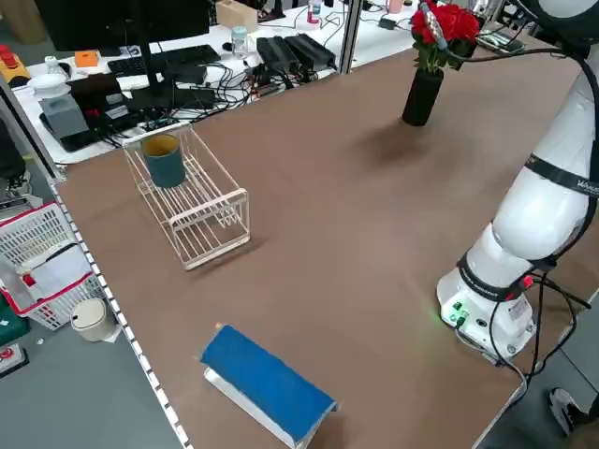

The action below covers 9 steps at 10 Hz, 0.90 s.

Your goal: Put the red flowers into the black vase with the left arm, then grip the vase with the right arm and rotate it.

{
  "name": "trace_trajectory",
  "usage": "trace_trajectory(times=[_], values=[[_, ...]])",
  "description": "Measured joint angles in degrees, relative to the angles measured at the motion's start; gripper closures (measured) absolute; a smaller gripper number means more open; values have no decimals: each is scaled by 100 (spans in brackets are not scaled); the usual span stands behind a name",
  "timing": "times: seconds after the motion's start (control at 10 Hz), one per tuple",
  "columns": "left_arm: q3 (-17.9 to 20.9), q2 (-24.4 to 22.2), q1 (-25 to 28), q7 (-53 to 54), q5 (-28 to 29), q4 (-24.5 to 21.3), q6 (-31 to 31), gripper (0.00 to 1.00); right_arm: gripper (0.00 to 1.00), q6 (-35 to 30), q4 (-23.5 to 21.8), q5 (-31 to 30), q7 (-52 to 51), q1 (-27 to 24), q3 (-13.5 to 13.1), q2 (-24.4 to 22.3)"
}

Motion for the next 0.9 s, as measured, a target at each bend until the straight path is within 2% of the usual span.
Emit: trace_trajectory(times=[0.9], values=[[3, 0, -4, 0, 3, 57, 0, 0, 0, 190, 1, 1, -1, -15, 89, 37]])
